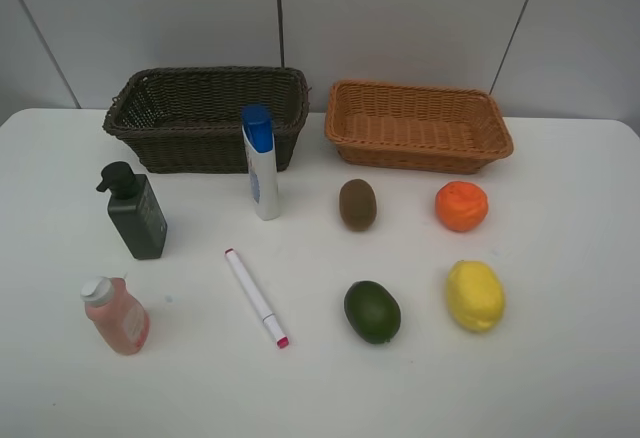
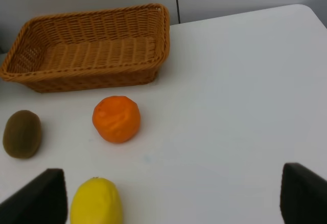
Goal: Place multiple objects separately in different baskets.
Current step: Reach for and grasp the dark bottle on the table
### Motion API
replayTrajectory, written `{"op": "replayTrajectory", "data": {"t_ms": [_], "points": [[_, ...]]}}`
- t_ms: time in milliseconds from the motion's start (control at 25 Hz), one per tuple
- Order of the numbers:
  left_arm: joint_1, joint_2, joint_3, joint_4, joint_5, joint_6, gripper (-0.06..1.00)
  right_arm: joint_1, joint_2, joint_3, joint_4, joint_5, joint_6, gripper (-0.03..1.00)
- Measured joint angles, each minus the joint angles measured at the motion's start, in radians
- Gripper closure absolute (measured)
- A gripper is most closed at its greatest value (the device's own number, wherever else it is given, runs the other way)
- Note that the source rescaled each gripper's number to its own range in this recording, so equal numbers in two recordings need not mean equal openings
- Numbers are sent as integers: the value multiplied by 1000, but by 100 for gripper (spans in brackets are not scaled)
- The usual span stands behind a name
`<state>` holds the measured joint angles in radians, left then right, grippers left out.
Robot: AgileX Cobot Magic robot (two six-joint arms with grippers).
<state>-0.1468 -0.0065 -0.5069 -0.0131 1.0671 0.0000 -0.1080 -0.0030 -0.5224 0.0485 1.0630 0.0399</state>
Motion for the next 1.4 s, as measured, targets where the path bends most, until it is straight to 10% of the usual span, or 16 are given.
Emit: {"op": "replayTrajectory", "data": {"t_ms": [840,1400], "points": [[0,38,-1,7,-1,-51,-6,0,0,0,0,0,0,0],[0,1065,-289,-33,-100,-134,-6,0,0,0,0,0,0,0]]}}
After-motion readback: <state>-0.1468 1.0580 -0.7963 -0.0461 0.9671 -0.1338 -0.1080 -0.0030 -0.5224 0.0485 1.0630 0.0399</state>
